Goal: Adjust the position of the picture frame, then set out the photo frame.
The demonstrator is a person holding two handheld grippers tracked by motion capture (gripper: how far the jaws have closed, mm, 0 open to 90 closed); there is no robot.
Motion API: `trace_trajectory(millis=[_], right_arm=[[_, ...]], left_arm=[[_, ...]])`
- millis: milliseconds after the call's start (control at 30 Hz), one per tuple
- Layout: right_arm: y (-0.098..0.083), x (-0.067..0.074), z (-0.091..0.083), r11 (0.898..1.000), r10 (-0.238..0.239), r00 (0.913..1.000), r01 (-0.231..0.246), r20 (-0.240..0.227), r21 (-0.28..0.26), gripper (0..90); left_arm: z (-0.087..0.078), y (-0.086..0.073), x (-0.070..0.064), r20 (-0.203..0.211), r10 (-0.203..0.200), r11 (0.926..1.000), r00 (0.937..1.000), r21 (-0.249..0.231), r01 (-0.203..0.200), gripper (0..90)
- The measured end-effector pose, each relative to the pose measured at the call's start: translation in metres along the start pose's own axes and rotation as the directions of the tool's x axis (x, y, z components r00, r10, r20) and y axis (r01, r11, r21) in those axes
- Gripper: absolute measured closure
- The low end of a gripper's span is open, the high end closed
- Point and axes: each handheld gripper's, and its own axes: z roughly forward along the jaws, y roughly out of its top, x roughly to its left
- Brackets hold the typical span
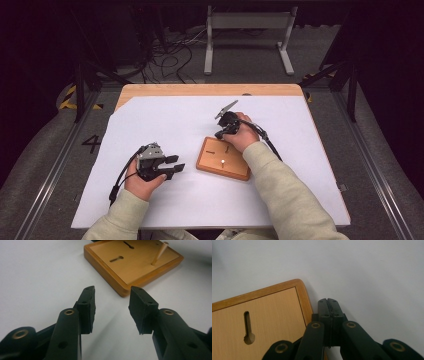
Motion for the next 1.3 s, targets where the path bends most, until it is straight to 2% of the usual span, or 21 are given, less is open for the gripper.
trace_trajectory(millis=[67, 100, 200, 300, 333, 367, 400, 433, 500, 533, 633, 733, 800, 833, 867, 1000, 1100, 1200, 1267, 1300], right_arm=[[0.002, 0.009, 0.002, 0.999, -0.033, 0.9990, 0.033, -0.029, -0.001, 90.0], [0.002, 0.009, 0.002, 0.999, -0.033, 0.9990, 0.033, -0.029, -0.001, 90.0], [0.006, 0.023, 0.002, 0.998, -0.065, 0.9953, 0.064, -0.072, -0.016, 90.0], [0.006, 0.027, -0.001, 0.996, -0.083, 0.9954, 0.081, -0.048, -0.043, 90.0], [0.002, 0.026, -0.008, 0.994, -0.068, 0.9977, 0.068, 0.002, -0.082, 90.0], [-0.001, 0.024, -0.014, 0.992, -0.055, 0.9984, 0.056, 0.013, -0.113, 90.0], [-0.001, 0.024, -0.014, 0.992, -0.055, 0.9984, 0.056, 0.013, -0.113, 90.0], [-0.011, 0.021, -0.027, 0.986, -0.019, 0.9997, 0.021, 0.017, -0.164, 90.0], [-0.022, 0.020, -0.041, 0.980, 0.000, 0.9999, 0.003, 0.015, -0.197, 86.3], [-0.022, 0.020, -0.041, 0.980, 0.000, 0.9999, 0.003, 0.015, -0.197, 86.3], [-0.041, 0.023, -0.065, 0.973, 0.014, 0.9993, -0.006, 0.033, -0.232, 83.4], [-0.064, 0.025, -0.090, 0.957, 0.055, 0.9979, -0.042, 0.035, -0.286, 80.7], [-0.080, 0.024, -0.104, 0.936, 0.095, 0.9950, -0.079, 0.030, -0.343, 80.2], [-0.090, 0.024, -0.113, 0.922, 0.125, 0.9918, -0.104, 0.030, -0.374, 79.4], [-0.098, 0.024, -0.119, 0.912, 0.143, 0.9887, -0.115, 0.044, -0.395, 78.8], [-0.126, 0.030, -0.142, 0.878, 0.176, 0.9815, -0.123, 0.074, -0.463, 71.5], [-0.142, 0.037, -0.151, 0.876, 0.169, 0.9795, -0.099, 0.109, -0.472, 63.5], [-0.152, 0.040, -0.155, 0.874, 0.173, 0.9775, -0.095, 0.121, -0.477, 58.5], [-0.157, 0.039, -0.159, 0.876, 0.179, 0.9763, -0.101, 0.122, -0.471, 56.1], [-0.158, 0.038, -0.161, 0.874, 0.179, 0.9768, -0.102, 0.118, -0.474, 55.3]], left_arm=[[0.001, -0.001, 0.000, 0.006, -0.007, 1.0000, 1.0000, 0.007, 0.007, 56.0], [0.001, -0.001, 0.000, 0.006, -0.007, 1.0000, 1.0000, 0.007, 0.007, 56.0], [0.003, -0.001, -0.001, 0.011, -0.002, 0.9999, 0.9999, 0.013, 0.002, 55.8], [0.004, -0.001, -0.001, 0.012, -0.003, 0.9999, 0.9999, 0.016, 0.003, 55.2], [0.004, -0.001, -0.001, 0.011, -0.003, 0.9999, 0.9999, 0.014, 0.003, 54.8], [0.004, -0.001, -0.001, 0.009, -0.003, 1.0000, 1.0000, 0.009, 0.003, 54.0], [0.003, 0.000, 0.000, 0.008, -0.004, 1.0000, 1.0000, 0.004, 0.004, 54.0], [0.002, 0.001, 0.001, 0.004, -0.008, 0.9999, 1.0000, -0.007, 0.008, 51.7], [0.002, 0.004, 0.000, 0.008, -0.003, 0.9999, 1.0000, -0.017, 0.003, 50.6], [0.002, 0.004, 0.000, 0.008, -0.003, 0.9999, 1.0000, -0.017, 0.003, 50.1], [0.001, 0.008, -0.003, 0.023, 0.015, 0.9995, 0.9996, -0.030, -0.014, 50.0], [-0.001, 0.012, -0.006, 0.040, 0.017, 0.9985, 0.9990, -0.053, -0.015, 47.8], [-0.002, 0.014, -0.008, 0.046, 0.023, 0.9977, 0.9987, -0.065, -0.020, 46.7], [-0.003, 0.015, -0.009, 0.050, 0.020, 0.9975, 0.9985, -0.069, -0.017, 46.2], [-0.004, 0.015, -0.009, 0.047, 0.019, 0.9971, 0.9987, -0.074, -0.015, 45.7], [-0.008, 0.016, -0.007, 0.036, 0.008, 0.9965, 0.9993, -0.084, -0.005, 44.1], [-0.008, 0.017, -0.007, 0.038, 0.004, 0.9957, 0.9993, -0.093, -0.001, 43.4], [-0.006, 0.020, -0.010, 0.085, -0.019, 0.9932, 0.9962, -0.113, 0.028, 41.1], [-0.005, 0.023, -0.013, 0.092, -0.007, 0.9933, 0.9957, -0.114, 0.018, 39.0], [-0.004, 0.024, -0.015, 0.096, -0.005, 0.9927, 0.9953, -0.120, 0.016, 38.5]])
